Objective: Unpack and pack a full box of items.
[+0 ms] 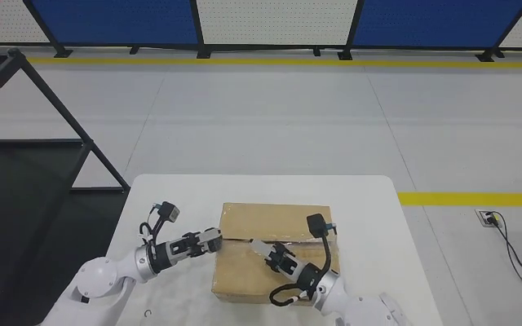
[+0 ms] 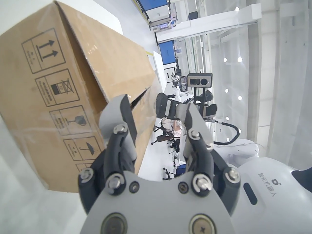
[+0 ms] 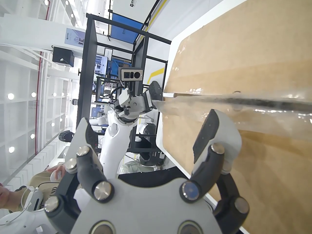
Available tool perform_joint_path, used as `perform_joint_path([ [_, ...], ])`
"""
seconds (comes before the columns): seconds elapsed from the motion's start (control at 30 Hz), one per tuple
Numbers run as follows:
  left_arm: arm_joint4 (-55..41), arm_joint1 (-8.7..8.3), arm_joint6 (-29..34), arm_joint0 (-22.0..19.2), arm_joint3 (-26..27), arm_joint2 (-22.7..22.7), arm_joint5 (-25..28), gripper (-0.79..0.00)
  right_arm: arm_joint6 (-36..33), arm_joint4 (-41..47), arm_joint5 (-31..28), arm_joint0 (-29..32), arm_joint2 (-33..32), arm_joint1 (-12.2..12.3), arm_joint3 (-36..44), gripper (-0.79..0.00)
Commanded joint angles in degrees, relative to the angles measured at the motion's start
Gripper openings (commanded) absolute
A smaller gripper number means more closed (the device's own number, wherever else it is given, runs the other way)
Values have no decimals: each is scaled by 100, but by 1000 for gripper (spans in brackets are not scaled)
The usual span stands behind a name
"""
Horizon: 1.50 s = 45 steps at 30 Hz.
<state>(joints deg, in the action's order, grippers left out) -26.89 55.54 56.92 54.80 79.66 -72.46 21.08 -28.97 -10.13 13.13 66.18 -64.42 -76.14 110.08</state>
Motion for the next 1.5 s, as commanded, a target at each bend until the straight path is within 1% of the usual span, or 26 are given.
perform_joint_path([
  [0.0,63,-5,63,22,-1,-17,100,0,1,6,-4,-8,-2,0,-9,0],
  [0.1,125,-4,148,47,13,-12,280,0,1,22,3,-16,-15,2,-24,0],
  [0.17,172,-1,163,42,18,-1,321,-37,0,31,5,-19,-25,3,-27,0],
  [0.2,204,2,153,38,18,8,339,-86,2,36,5,-19,-27,4,-28,0],
  [0.23,226,5,153,34,20,21,351,-175,1,38,4,-19,-30,4,-28,0],
  [0.3,273,10,153,21,8,41,355,-256,-5,41,2,-19,-39,7,-27,0],
  [0.33,293,12,159,14,9,50,362,-326,-6,45,2,-18,-45,8,-27,0],
  [0.37,300,14,164,9,-1,56,357,-443,-1,53,-4,-16,-52,9,-23,0],
  [0.43,326,17,161,-1,-7,64,347,-486,3,45,-15,-11,-59,11,-24,0],
  [0.53,358,23,160,-17,-13,77,348,-526,9,56,-14,-5,-69,14,-25,0],
  [0.63,393,30,159,-37,-18,98,335,-545,-6,50,-5,-10,-70,16,-23,0],
  [0.67,403,32,155,-44,-21,104,329,-576,-1,57,-3,-11,-73,17,-24,0],
  [0.83,434,38,168,-63,-29,117,317,-585,0,64,-2,-16,-74,19,-27,0],
  [0.93,423,42,154,-72,-20,110,303,-613,-2,67,-5,-17,-78,21,-30,0],
  [0.97,427,43,143,-73,-12,107,304,-717,-2,68,-5,-17,-78,22,-30,0],
  [1.0,423,44,121,-75,-6,100,291,-785,-3,69,-6,-17,-79,23,-31,0],
  [1.27,385,50,66,-129,80,59,152,-785,28,79,-27,8,-99,29,-4,0],
  [1.47,320,68,30,-224,-7,88,-127,-785,136,112,-121,98,-150,36,83,0],
])
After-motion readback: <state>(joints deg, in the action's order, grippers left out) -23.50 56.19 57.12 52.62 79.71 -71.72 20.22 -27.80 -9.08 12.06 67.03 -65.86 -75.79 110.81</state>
